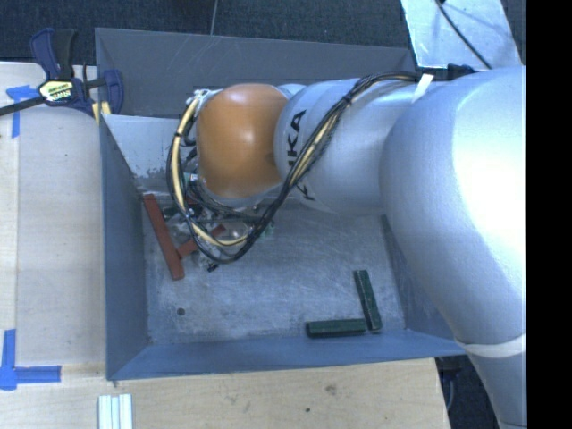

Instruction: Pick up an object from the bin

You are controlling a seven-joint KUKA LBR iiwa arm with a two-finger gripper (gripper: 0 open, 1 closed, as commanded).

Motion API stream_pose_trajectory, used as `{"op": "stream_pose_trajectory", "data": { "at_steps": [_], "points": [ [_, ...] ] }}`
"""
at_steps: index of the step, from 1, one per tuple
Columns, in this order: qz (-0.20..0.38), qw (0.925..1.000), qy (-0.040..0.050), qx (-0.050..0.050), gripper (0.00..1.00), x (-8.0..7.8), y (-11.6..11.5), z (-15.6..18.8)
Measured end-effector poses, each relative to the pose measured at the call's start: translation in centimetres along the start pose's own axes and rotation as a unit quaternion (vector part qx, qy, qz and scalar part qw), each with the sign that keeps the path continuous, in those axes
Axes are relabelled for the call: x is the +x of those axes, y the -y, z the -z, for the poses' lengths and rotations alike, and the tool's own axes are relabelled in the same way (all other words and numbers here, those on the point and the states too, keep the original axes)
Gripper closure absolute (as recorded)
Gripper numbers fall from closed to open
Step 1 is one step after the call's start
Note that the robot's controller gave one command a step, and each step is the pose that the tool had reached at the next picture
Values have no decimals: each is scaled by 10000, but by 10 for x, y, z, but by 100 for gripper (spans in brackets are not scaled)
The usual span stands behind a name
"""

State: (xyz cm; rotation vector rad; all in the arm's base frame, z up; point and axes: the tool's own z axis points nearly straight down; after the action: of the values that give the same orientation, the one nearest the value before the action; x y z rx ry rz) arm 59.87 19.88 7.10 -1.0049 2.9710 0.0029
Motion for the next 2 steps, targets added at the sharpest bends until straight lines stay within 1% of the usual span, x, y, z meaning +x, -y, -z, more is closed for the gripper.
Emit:
{"op": "stream_pose_trajectory", "data": {
  "at_steps": [1,2],
  "points": [
    [-4,10000,0,-1,100,0,0,0],
    [-4,10000,-26,-7,100,2,0,4]
  ]
}}
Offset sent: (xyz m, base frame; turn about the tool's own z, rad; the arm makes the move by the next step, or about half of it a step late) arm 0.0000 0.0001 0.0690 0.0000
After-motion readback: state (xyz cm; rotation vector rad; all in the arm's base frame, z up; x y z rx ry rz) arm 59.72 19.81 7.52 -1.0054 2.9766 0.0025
